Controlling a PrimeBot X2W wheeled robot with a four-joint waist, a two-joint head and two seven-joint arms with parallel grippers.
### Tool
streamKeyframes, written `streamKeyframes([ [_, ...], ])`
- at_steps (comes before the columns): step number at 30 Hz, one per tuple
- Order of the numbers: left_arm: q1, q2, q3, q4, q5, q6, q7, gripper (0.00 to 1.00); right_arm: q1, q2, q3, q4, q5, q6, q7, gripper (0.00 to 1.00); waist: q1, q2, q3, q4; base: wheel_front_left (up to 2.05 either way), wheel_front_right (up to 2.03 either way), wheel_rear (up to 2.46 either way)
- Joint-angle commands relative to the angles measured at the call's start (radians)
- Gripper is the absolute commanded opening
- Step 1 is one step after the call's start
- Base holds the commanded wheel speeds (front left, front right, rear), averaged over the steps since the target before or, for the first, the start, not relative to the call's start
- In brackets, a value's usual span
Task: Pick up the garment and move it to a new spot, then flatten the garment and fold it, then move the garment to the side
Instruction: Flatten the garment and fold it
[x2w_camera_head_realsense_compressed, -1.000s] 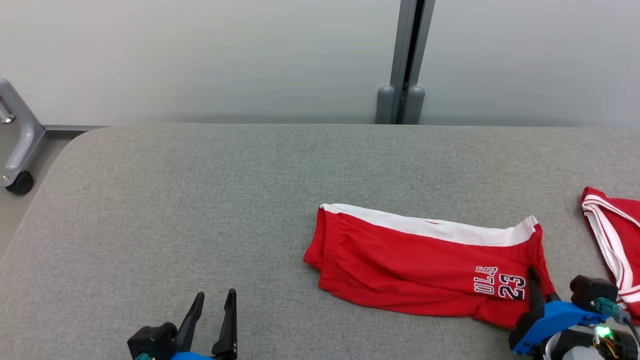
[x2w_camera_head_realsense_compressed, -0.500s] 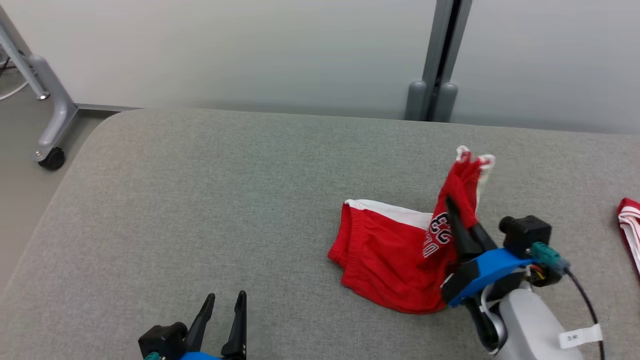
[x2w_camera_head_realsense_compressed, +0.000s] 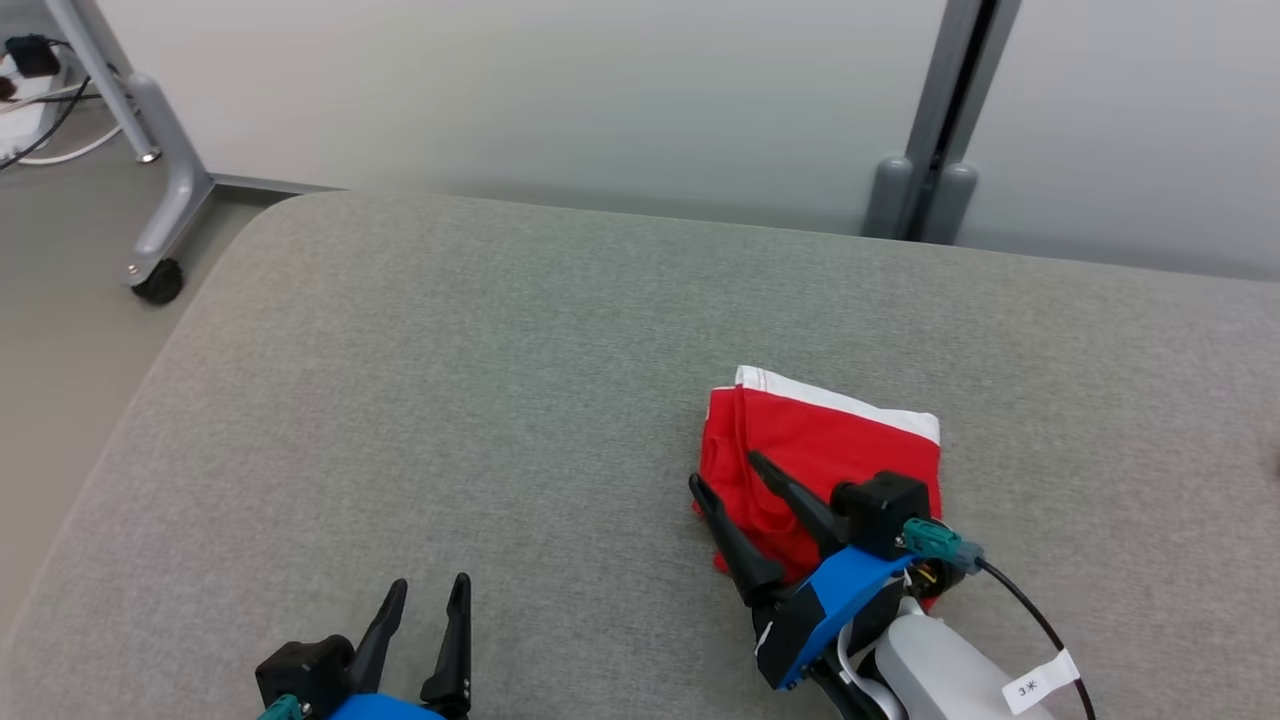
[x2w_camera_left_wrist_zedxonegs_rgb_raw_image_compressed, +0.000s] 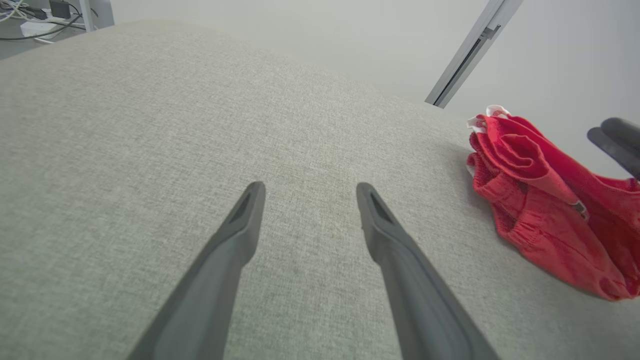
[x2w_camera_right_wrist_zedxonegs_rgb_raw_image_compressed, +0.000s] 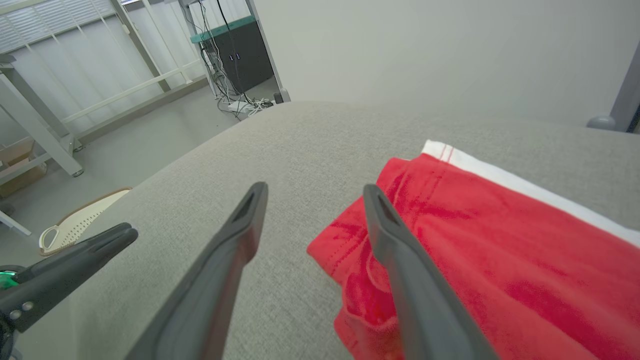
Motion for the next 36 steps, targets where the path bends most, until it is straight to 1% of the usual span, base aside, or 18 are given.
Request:
streamKeyframes([
  [1,-0.016,0.002,0.006,-0.006,0.012,0.003,-0.002,1.0,0.001,-0.005,-0.007,-0.016,0.0,0.0,-0.004,1.0,-0.0001,0.0,-0.007,-0.015,0.0,0.0,0.0],
  [6,-0.018,-0.002,0.037,-0.016,0.048,0.003,-0.002,1.0,0.048,-0.004,-0.079,-0.059,-0.053,0.0,-0.004,1.0,-0.0001,0.0,-0.02,-0.075,0.0,0.0,0.0],
  [11,-0.023,0.0,0.072,-0.03,0.108,0.003,-0.002,1.0,0.111,-0.004,-0.227,-0.101,-0.141,0.0,-0.004,1.0,-0.0001,0.0,-0.028,-0.131,0.0,0.0,0.0],
  [12,-0.023,0.0,0.072,-0.03,0.108,0.003,-0.002,1.0,0.111,-0.004,-0.227,-0.101,-0.141,0.0,-0.004,1.0,-0.0001,0.0,-0.028,-0.131,0.0,0.0,0.0],
  [13,-0.024,0.0,0.092,-0.037,0.143,0.003,-0.002,1.0,0.142,-0.004,-0.287,-0.113,-0.17,0.0,-0.004,1.0,-0.0001,0.0,-0.033,-0.149,0.0,0.0,0.0],
  [16,-0.008,-0.006,0.119,-0.046,0.192,0.003,-0.002,1.0,0.184,-0.003,-0.36,-0.13,-0.207,0.0,-0.004,1.0,-0.0001,0.0,-0.043,-0.174,0.0,0.0,0.0],
  [17,-0.008,-0.006,0.119,-0.046,0.192,0.003,-0.002,1.0,0.184,-0.003,-0.36,-0.13,-0.207,0.0,-0.004,1.0,-0.0001,0.0,-0.043,-0.174,0.0,0.0,0.0],
  [18,0.009,-0.011,0.132,-0.051,0.219,0.003,-0.002,1.0,0.217,-0.003,-0.398,-0.137,-0.22,0.0,-0.004,1.0,-0.0001,0.0,-0.052,-0.187,0.0,0.0,0.0],
  [19,0.009,-0.011,0.132,-0.051,0.219,0.003,-0.002,1.0,0.217,-0.003,-0.398,-0.137,-0.22,0.0,-0.004,1.0,-0.0001,0.0,-0.052,-0.187,0.0,0.0,0.0],
  [21,0.024,-0.015,0.145,-0.065,0.261,0.003,-0.002,1.0,0.247,-0.003,-0.428,-0.145,-0.229,0.0,-0.004,1.0,-0.0001,0.0,-0.059,-0.199,0.0,0.0,0.0],
  [22,0.049,-0.026,0.157,-0.076,0.288,0.003,-0.002,1.0,0.276,-0.003,-0.451,-0.152,-0.232,0.0,-0.004,1.0,-0.0001,0.0,-0.065,-0.207,0.0,0.0,0.0],
  [24,0.071,-0.036,0.165,-0.086,0.309,0.003,-0.002,1.0,0.307,-0.003,-0.463,-0.154,-0.226,0.0,-0.004,1.0,-0.0001,0.0,-0.069,-0.212,0.0,0.0,0.0],
  [31,0.104,-0.059,0.181,-0.104,0.341,0.003,-0.002,1.0,0.343,-0.003,-0.466,-0.161,-0.211,0.0,-0.004,1.0,-0.0001,0.0,-0.076,-0.223,0.0,0.0,0.0],
  [36,0.083,-0.066,0.174,-0.105,0.348,0.003,-0.002,1.0,0.323,-0.003,-0.47,-0.163,-0.214,0.0,-0.004,1.0,-0.0001,0.0,-0.073,-0.22,0.0,0.0,0.0],
])
